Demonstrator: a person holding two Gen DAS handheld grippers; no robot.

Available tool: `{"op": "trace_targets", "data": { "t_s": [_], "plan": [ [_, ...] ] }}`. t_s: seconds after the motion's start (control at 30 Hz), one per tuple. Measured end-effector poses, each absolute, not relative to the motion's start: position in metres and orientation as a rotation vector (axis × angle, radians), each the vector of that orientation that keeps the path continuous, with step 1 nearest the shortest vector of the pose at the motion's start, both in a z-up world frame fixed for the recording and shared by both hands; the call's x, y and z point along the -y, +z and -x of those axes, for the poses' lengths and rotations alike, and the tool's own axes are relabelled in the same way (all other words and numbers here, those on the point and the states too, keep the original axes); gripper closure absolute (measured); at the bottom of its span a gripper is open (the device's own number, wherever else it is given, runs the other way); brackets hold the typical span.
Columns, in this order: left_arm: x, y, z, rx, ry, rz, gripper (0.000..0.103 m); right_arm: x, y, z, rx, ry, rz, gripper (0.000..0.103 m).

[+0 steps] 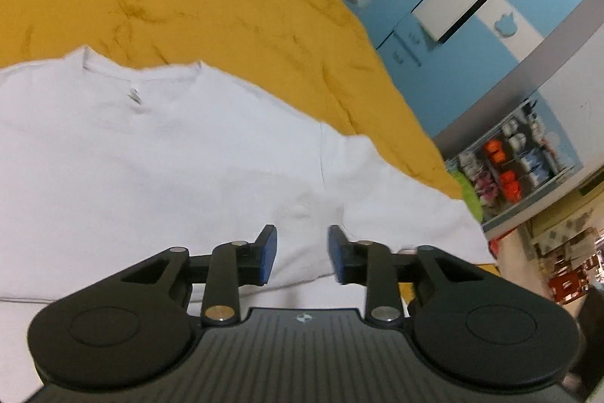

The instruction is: Fold small clothes

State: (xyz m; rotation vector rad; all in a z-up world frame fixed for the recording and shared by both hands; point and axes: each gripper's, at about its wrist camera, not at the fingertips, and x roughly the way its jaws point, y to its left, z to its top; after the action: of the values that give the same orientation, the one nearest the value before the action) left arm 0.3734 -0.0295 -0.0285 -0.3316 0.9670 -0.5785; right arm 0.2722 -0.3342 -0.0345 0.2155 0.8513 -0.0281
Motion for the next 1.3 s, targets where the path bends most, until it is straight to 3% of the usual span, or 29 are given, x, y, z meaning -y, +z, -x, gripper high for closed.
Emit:
{"op": "trace_targets", "data": {
  "t_s": [0.07, 0.2, 0.4, 0.63, 0.8, 0.83, 0.87, 0.9, 0.93, 1.13, 1.3],
  "plan": [
    [0.005, -0.020, -0.374, -0.927, -0.525, 0.309, 0.054, 0.338, -0.036, -0.279, -0.856, -0.012, -0.254, 0.047],
    [-0.062, -0.014, -0.382, -0.868, -0.350, 0.280, 0.054, 0.338, -0.043, -0.305, -0.863, 0.005, -0.309, 0.049],
    [-0.148, -0.026, -0.407, -0.856, -0.125, 0.327, 0.054, 0.337, -0.067, -0.359, -0.885, -0.010, -0.412, 0.065],
    [-0.202, -0.061, -0.448, -0.837, 0.018, 0.423, 0.054, 0.352, -0.098, -0.407, -0.908, -0.051, -0.508, 0.066],
    [-0.219, -0.095, -0.483, -0.857, -0.001, 0.578, 0.054, 0.360, -0.107, -0.415, -0.890, -0.028, -0.555, 0.083],
    [-0.218, -0.102, -0.490, -0.857, -0.002, 0.579, 0.055, 0.359, -0.108, -0.414, -0.886, -0.015, -0.560, 0.092],
    [-0.217, -0.108, -0.495, -0.854, -0.008, 0.582, 0.074, 0.359, -0.108, -0.415, -0.881, -0.005, -0.564, 0.099],
    [-0.217, -0.113, -0.495, -0.845, -0.013, 0.593, 0.088, 0.359, -0.107, -0.414, -0.875, -0.006, -0.557, 0.100],
    [-0.216, -0.115, -0.495, -0.839, -0.023, 0.604, 0.098, 0.358, -0.106, -0.412, -0.870, -0.007, -0.541, 0.103],
    [-0.225, -0.082, -0.459, -0.677, -0.054, 0.575, 0.100, 0.351, -0.074, -0.399, -0.756, 0.024, -0.476, 0.103],
    [-0.220, -0.087, -0.475, -0.730, -0.002, 0.496, 0.100, 0.339, -0.088, -0.421, -0.794, -0.010, -0.388, 0.103]
  ]
}}
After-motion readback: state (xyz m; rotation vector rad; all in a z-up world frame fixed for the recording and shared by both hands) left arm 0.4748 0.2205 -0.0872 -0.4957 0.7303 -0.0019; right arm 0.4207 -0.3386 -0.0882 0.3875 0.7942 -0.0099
